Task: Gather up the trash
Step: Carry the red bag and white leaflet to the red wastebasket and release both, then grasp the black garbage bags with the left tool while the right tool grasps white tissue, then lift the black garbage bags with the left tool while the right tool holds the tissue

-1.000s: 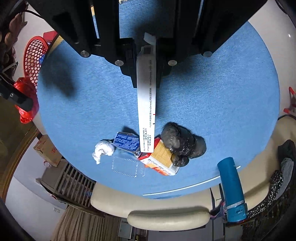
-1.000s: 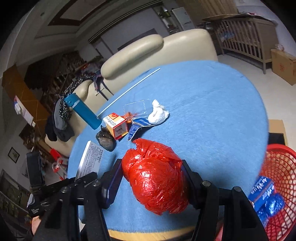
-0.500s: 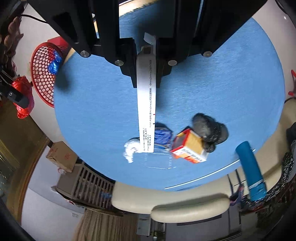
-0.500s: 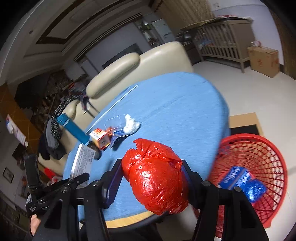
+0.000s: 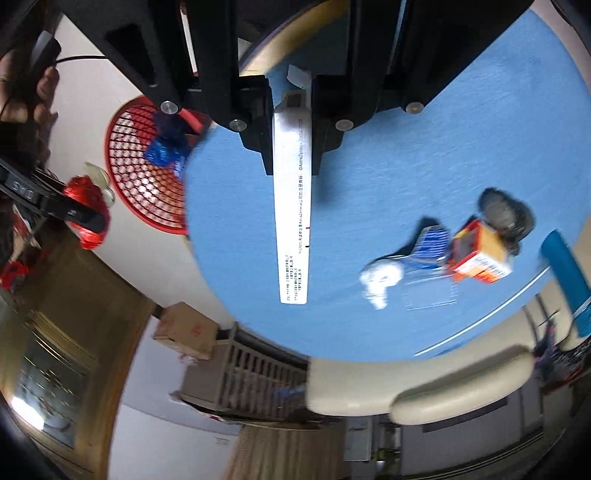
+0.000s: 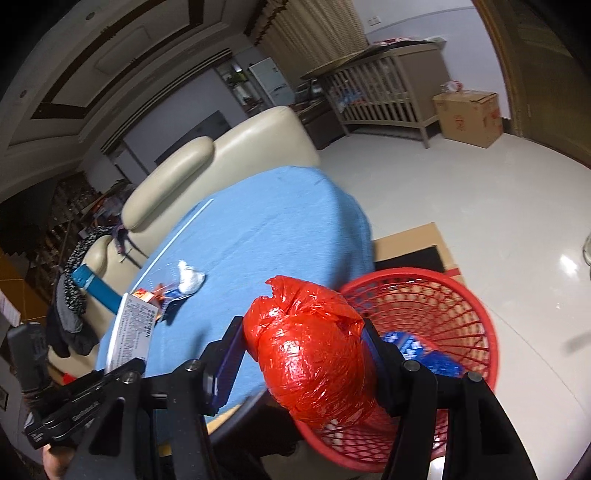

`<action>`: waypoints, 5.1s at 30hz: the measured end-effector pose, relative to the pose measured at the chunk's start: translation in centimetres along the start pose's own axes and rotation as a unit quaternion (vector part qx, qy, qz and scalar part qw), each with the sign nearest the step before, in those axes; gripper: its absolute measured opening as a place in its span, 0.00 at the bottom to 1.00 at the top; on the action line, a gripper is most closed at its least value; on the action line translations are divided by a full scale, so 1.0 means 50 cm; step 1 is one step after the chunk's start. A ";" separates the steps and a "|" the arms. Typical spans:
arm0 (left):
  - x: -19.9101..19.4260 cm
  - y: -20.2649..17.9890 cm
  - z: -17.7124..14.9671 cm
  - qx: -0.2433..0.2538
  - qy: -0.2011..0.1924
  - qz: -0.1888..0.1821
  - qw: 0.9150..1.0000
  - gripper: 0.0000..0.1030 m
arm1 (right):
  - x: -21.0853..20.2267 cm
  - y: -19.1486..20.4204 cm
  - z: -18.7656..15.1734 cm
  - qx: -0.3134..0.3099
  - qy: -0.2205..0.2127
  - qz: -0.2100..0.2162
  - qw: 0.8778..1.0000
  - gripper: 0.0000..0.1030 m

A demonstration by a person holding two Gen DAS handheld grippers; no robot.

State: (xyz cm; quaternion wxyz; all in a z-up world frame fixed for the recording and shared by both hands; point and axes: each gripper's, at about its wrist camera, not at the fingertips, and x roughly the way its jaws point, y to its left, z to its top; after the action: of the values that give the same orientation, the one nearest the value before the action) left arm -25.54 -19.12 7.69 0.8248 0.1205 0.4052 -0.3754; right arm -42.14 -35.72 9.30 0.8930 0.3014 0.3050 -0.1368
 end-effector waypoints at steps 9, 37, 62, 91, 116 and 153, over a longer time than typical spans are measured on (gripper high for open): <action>0.021 -0.097 0.018 0.051 0.011 -0.030 0.998 0.15 | 0.015 -0.076 -0.008 0.026 0.015 -0.036 0.999 0.62; 0.098 -0.262 0.025 0.136 0.058 -0.092 0.985 0.15 | 0.032 -0.203 0.005 0.102 0.008 -0.065 0.993 0.84; 0.063 -0.159 0.074 0.061 0.028 -0.087 0.994 0.69 | -0.047 -0.169 0.050 0.091 -0.035 -0.062 0.993 0.84; 0.068 0.468 0.043 -0.265 -0.012 0.142 0.954 0.70 | 0.231 0.303 -0.017 -0.123 0.117 0.047 0.984 0.84; 0.027 0.527 -0.010 -0.261 -0.003 0.152 0.953 0.24 | 0.597 0.451 0.070 -0.107 0.163 0.033 0.980 0.39; -0.151 0.373 -0.052 -0.205 -0.085 0.122 0.967 0.23 | 0.242 0.347 0.013 -0.060 0.077 0.117 0.988 0.32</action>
State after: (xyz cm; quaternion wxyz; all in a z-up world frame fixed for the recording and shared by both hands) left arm -16.61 -1.06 9.79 0.9030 -0.0349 0.3841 -0.1895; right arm -25.02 -23.34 10.02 0.8932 0.2907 0.3428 0.0111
